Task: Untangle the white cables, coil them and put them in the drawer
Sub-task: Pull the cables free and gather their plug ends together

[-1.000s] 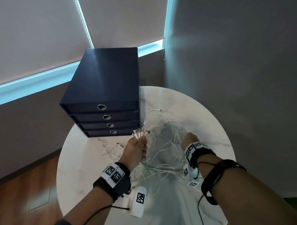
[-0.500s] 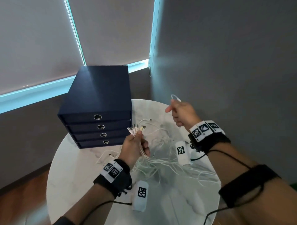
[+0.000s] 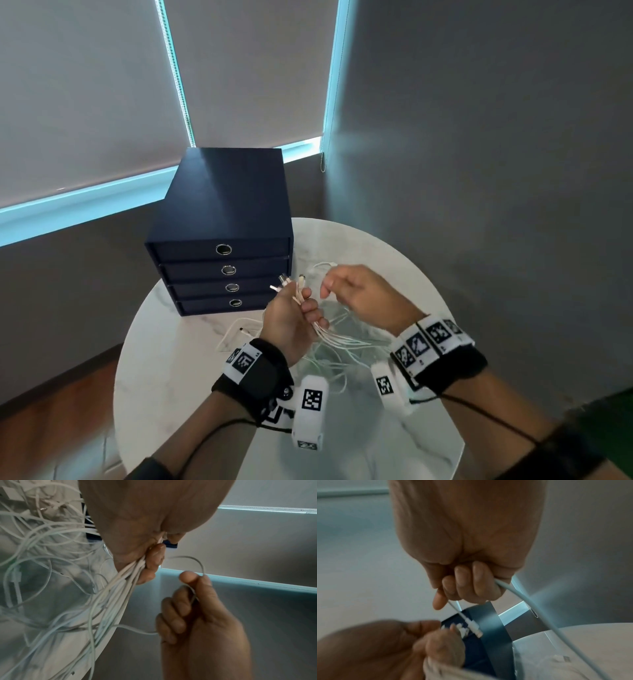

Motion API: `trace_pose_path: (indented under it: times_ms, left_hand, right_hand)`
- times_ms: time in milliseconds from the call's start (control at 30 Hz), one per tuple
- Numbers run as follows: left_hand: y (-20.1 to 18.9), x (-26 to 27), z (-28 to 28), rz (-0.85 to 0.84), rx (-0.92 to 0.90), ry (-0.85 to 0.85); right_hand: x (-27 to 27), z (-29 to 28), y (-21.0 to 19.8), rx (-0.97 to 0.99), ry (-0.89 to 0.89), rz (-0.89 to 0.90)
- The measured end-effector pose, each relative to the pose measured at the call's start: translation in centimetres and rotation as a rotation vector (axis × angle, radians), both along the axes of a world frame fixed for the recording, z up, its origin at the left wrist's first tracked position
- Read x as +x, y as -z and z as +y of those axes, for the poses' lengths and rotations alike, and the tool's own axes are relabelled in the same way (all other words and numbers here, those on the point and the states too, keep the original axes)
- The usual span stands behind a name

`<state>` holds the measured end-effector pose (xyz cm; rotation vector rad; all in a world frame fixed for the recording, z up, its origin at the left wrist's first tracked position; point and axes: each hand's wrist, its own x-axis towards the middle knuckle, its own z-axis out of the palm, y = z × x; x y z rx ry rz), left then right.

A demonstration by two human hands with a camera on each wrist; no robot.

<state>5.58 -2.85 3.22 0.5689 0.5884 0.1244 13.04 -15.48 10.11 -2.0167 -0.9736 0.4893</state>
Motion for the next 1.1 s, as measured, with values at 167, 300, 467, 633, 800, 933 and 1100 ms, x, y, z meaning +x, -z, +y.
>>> trace_pose_path:
  times_ms: [167,300,467,633,800,933,1100]
  left_hand:
    - [0.4,-0.4,0.0,0.010,0.109,0.052]
    - [1.1,-0.8,0.0,0.046,0.140,0.045]
    - [1.6,-0.9,0.3,0.063,0.191,0.036]
    - [2.0,-0.7,0.2,0.052,0.246,0.044]
    - [2.1,-0.1,0.5,-0.006,0.209,-0.017]
    - [2.7,0.2,0.8,-0.018,0.244,-0.072]
    - [3.0,0.5,1.6,-0.040,0.132,-0.205]
  right_hand:
    - [-1.3,-0.5,2.9,-0.156,-0.148,-0.099]
    - [-1.0,-0.7,3.4,-0.236,-0.204,-0.182]
    - [-0.8,-1.5,3.8,-0.256,-0.236,-0.185]
    - [-0.9,-2.3,4.7,-0.196,-0.214,-0.167]
    - [-0.4,-3.6,7.5,-0.178,-0.088,-0.078]
    - [0.0,-5.2,8.9,-0.170,-0.051,-0.054]
    - [1.9,-7.5,10.6,-0.232,0.050,0.004]
